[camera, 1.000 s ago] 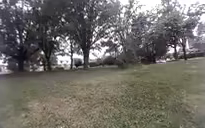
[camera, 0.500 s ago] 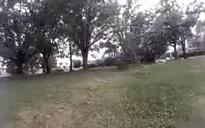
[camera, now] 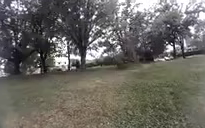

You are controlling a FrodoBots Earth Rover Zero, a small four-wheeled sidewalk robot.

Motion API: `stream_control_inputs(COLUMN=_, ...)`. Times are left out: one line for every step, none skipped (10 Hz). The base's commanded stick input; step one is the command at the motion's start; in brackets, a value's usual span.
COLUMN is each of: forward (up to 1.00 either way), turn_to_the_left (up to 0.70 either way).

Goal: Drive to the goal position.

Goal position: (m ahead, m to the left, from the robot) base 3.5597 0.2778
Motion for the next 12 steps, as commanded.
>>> stream_control_inputs(forward=0.50, turn_to_the_left=0.00)
stream_control_inputs(forward=0.50, turn_to_the_left=0.00)
stream_control_inputs(forward=0.50, turn_to_the_left=0.00)
stream_control_inputs(forward=0.50, turn_to_the_left=0.00)
stream_control_inputs(forward=0.50, turn_to_the_left=0.00)
stream_control_inputs(forward=0.50, turn_to_the_left=0.00)
stream_control_inputs(forward=0.50, turn_to_the_left=0.00)
stream_control_inputs(forward=0.50, turn_to_the_left=0.00)
stream_control_inputs(forward=0.50, turn_to_the_left=0.00)
stream_control_inputs(forward=0.50, turn_to_the_left=0.00)
stream_control_inputs(forward=0.50, turn_to_the_left=0.00)
stream_control_inputs(forward=0.50, turn_to_the_left=0.00)
